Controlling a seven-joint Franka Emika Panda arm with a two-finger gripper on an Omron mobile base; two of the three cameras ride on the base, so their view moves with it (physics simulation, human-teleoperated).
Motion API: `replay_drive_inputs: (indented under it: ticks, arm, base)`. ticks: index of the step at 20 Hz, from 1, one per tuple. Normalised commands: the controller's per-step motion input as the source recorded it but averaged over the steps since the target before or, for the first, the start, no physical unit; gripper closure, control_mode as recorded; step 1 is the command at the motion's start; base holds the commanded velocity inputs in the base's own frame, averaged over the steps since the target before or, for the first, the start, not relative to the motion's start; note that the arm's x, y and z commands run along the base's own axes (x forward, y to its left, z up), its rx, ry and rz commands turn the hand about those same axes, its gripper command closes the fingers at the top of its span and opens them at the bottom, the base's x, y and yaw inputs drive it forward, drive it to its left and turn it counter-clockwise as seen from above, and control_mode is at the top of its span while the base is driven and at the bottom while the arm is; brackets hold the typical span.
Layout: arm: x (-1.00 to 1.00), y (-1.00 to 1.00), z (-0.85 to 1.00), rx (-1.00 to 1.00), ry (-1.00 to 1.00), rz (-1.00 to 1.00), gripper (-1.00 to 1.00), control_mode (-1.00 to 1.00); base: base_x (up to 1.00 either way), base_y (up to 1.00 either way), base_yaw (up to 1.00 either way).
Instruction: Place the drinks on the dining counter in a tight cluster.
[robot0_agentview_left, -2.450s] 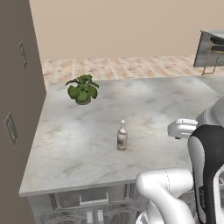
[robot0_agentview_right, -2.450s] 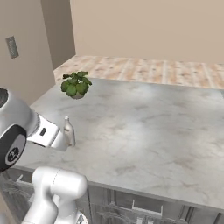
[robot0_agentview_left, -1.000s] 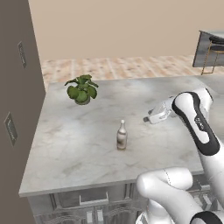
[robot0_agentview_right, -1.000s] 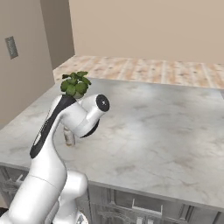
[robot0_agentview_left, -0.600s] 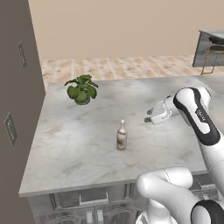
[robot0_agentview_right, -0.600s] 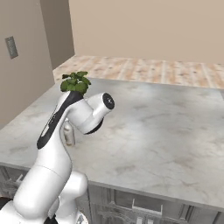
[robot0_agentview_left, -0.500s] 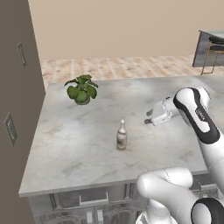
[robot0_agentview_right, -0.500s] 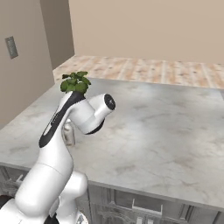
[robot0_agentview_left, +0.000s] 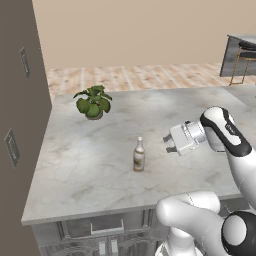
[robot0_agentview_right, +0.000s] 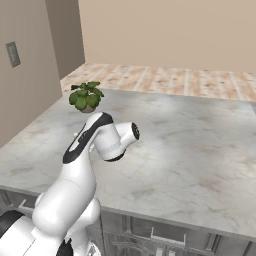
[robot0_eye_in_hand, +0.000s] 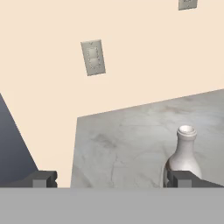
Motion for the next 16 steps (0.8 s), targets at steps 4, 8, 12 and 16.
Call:
replay_drive_inputs:
  ticks: [4,8,12,16]
  arm:
    - [0.13,0.04,-0.08,0.03,-0.02,0.05,-1.0,-1.0]
    - [0.12,0.2,0.0,0.0,0.01,0.0,-1.0,-1.0]
    - [0.1,0.3,-0.01,0.0,0.05,-0.01,-1.0,-1.0]
    - [0.14,0.32,-0.04,0.0,0.05,0.0,-1.0,-1.0]
  base:
    - [0.0,0.0,0.0]
    - [0.0,0.0,0.0]
    - [0.0,0.0,0.0]
    - [0.0,0.0,0.0]
